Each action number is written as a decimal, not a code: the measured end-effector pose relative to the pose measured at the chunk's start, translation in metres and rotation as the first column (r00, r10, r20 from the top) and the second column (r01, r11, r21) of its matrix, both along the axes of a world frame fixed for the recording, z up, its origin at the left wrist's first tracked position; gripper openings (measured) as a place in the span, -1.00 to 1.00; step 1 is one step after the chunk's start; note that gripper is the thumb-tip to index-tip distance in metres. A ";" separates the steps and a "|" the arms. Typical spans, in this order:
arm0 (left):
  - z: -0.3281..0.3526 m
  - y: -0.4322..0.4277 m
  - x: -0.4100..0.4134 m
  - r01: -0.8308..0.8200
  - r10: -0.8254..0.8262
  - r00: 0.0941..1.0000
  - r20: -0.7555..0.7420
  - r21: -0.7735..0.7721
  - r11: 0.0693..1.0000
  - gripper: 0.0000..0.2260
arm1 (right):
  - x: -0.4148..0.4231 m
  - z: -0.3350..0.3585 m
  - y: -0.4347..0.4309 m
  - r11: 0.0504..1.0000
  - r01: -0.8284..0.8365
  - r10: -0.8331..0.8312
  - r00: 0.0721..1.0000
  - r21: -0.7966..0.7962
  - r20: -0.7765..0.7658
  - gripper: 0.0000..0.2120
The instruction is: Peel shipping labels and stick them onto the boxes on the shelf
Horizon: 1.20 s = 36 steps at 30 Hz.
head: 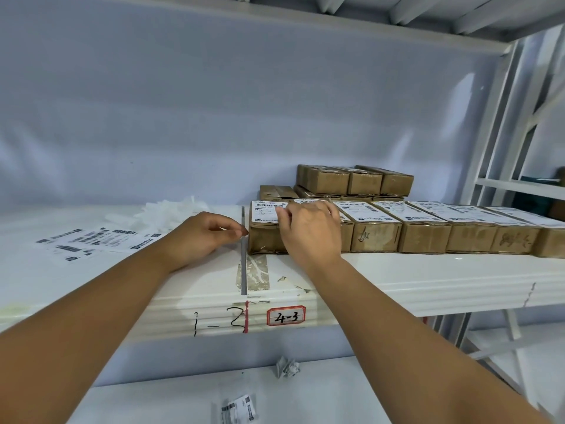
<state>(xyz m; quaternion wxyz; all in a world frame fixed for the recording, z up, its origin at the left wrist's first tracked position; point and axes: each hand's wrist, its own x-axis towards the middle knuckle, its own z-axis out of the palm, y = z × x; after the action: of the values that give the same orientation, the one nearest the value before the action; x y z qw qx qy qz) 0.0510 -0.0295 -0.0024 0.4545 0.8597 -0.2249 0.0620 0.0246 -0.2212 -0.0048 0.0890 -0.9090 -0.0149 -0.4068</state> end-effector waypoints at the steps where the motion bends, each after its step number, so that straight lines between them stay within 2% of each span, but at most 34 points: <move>1: 0.000 0.000 0.000 -0.004 0.004 1.000 0.007 0.009 1.000 -0.87 | 0.000 0.001 0.001 1.000 -0.017 0.017 1.000 0.007 -0.001 -0.60; 4: 0.001 -0.001 0.000 -0.043 0.042 0.997 0.062 0.023 0.999 -0.86 | -0.001 0.001 0.004 0.998 -0.067 0.067 0.998 0.017 -0.016 -0.59; 9: 0.009 -0.003 0.007 -0.203 0.185 0.964 0.189 0.082 0.976 -0.81 | 0.001 0.008 0.005 0.996 -0.083 0.085 0.995 -0.025 0.061 -0.69; 12: 0.021 -0.013 0.017 -0.243 0.212 0.951 0.224 0.124 0.962 -0.81 | 0.017 0.027 0.008 0.997 -0.075 0.072 0.994 -0.034 -0.079 -0.75; 16: 0.031 -0.030 0.039 -0.297 0.273 0.928 0.254 0.063 0.953 -0.79 | 0.053 0.063 0.018 0.994 -0.068 0.088 0.960 0.083 -0.267 -0.74; 19: 0.017 -0.032 0.055 -0.365 0.366 0.884 0.291 -0.060 0.929 -0.80 | 0.083 0.073 0.022 0.996 -0.012 0.048 0.895 0.084 -0.443 -0.76; 21: 0.005 -0.027 0.064 -0.392 0.391 0.876 0.281 -0.058 0.918 -0.80 | 0.104 0.074 0.021 0.997 0.024 0.020 0.854 0.077 -0.520 -0.86; 23: 0.000 -0.022 0.070 -0.414 0.403 0.871 0.280 -0.023 0.910 -0.79 | 0.121 0.072 0.022 0.999 0.037 -0.014 0.805 0.027 -0.593 -0.81; 27: -0.002 -0.020 0.073 -0.437 0.408 0.874 0.264 0.059 0.898 -0.76 | 0.142 0.066 0.024 0.997 0.045 -0.074 0.745 -0.060 -0.663 -0.73; 31: -0.003 -0.022 0.074 -0.403 0.366 0.895 0.256 0.114 0.908 -0.77 | 0.146 0.069 0.026 0.997 0.065 -0.070 0.678 -0.035 -0.732 -0.75; 36: -0.002 -0.021 0.074 -0.427 0.379 0.884 0.273 0.142 0.893 -0.79 | 0.162 0.063 0.028 0.993 0.118 -0.074 0.653 0.005 -0.754 -0.68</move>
<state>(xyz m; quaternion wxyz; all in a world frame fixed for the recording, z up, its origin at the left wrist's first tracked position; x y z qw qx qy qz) 0.1251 -0.0502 -0.0043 0.3133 0.9147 -0.0985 0.2355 0.1866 -0.1933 0.0578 0.0897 -0.9926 0.0821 0.0011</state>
